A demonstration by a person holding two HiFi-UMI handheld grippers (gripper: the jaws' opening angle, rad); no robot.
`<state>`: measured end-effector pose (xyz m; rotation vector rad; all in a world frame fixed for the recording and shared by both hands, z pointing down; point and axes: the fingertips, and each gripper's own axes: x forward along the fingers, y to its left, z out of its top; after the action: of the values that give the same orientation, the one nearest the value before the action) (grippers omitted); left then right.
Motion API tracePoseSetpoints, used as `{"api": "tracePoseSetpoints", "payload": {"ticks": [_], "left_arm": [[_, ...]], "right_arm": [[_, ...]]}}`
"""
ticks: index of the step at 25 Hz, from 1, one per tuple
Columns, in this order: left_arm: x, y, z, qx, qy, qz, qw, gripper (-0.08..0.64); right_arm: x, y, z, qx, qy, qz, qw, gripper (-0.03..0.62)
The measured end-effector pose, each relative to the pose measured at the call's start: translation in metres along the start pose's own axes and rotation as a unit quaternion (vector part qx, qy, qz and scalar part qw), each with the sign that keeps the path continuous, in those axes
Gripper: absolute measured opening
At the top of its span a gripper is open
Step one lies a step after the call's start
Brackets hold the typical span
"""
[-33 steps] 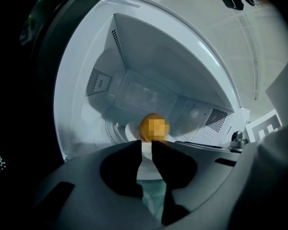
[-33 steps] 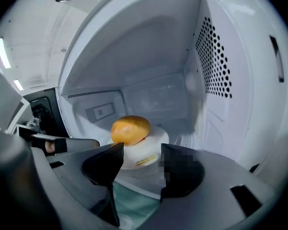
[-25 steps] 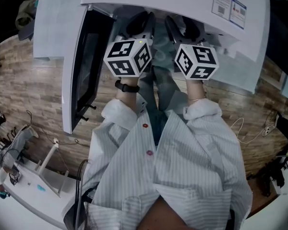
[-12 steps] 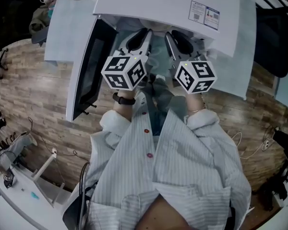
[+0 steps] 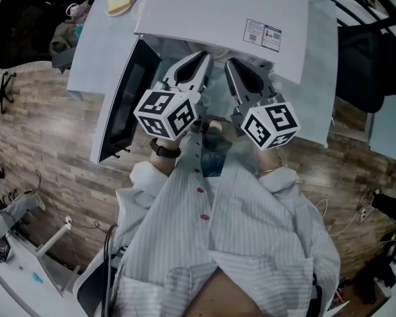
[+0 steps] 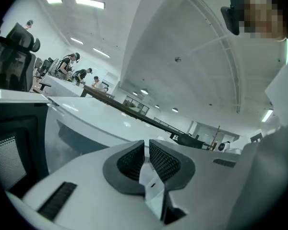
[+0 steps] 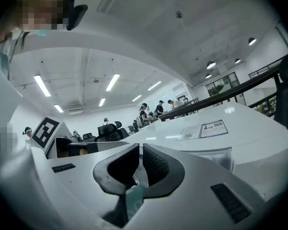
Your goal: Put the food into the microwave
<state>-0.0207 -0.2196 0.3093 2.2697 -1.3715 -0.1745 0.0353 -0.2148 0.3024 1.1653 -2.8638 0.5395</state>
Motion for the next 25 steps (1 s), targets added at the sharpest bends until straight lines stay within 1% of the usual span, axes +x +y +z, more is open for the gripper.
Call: {"api": "tracePoseSetpoints", "payload": {"ticks": [3,5,9,12,18,23,25], "left_arm": [[-0.001,-0.014,0.001,0.012,0.002,-0.014,0.9998,0.028],[-0.002,-0.022,0.001,0.016,0.000,-0.022,0.9996,0.017],[-0.006,-0.035,0.002,0.014,-0.005,-0.040,0.9991,0.009],[-0.008,-0.042,0.005,0.029,-0.004,-0.048,0.9984,0.009],[-0.009,-0.044,0.007,0.049,-0.003,-0.047,0.9977,0.009],[-0.005,-0.045,0.004,0.042,0.004,-0.055,0.9976,0.009],[-0.002,-0.045,0.005,0.048,0.006,-0.062,0.9969,0.008]], "right_arm": [[-0.010,0.007,0.009,-0.021,-0.006,0.006,1.000,0.044],[-0.016,0.010,0.014,-0.024,-0.010,0.011,1.000,0.043],[-0.025,0.012,0.020,-0.018,-0.014,0.017,1.000,0.038],[-0.030,0.013,0.022,-0.019,-0.014,0.019,1.000,0.038],[-0.028,0.006,0.017,-0.002,-0.009,0.019,1.000,0.037],[-0.027,0.003,0.015,0.012,-0.010,0.018,1.000,0.037],[-0.026,0.002,0.015,0.011,-0.011,0.017,1.000,0.037]]}}
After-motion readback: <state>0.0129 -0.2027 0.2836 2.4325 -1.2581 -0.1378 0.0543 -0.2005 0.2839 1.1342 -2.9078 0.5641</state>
